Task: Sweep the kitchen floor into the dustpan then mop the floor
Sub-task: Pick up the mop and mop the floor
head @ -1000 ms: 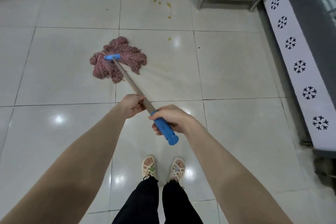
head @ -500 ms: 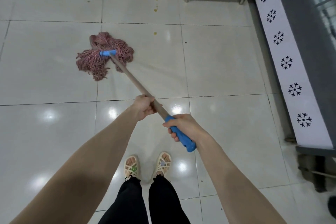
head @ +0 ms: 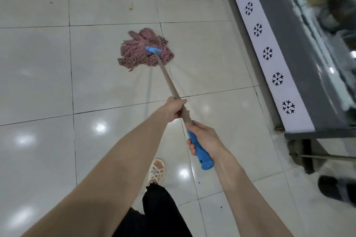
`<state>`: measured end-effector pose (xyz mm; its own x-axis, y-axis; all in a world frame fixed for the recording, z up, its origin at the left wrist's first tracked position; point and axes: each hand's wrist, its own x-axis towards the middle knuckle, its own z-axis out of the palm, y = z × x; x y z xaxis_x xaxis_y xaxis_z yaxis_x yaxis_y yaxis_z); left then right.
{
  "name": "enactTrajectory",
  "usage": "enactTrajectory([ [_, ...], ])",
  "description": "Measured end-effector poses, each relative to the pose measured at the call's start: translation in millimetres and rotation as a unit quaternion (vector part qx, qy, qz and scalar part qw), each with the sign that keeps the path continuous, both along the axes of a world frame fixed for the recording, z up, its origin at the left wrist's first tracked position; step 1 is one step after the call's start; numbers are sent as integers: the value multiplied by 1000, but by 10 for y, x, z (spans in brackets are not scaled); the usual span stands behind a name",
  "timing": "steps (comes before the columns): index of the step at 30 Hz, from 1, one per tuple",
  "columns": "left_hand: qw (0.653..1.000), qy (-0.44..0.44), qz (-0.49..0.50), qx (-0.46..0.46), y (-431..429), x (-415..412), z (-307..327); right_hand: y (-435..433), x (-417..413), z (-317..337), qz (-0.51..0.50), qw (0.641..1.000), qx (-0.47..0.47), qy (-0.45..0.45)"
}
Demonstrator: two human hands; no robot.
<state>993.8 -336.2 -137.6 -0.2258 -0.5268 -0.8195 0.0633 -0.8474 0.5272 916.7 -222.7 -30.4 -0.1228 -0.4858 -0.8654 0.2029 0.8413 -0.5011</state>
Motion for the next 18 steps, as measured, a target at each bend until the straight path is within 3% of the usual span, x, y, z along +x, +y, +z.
enactTrajectory([
  [9,999,19,0,29,738,763,-113,768,642,-65,41,999,2,0],
  [18,998,-23,58,18,1968,2332,-22,1817,1977,22,110,992,16,-53],
])
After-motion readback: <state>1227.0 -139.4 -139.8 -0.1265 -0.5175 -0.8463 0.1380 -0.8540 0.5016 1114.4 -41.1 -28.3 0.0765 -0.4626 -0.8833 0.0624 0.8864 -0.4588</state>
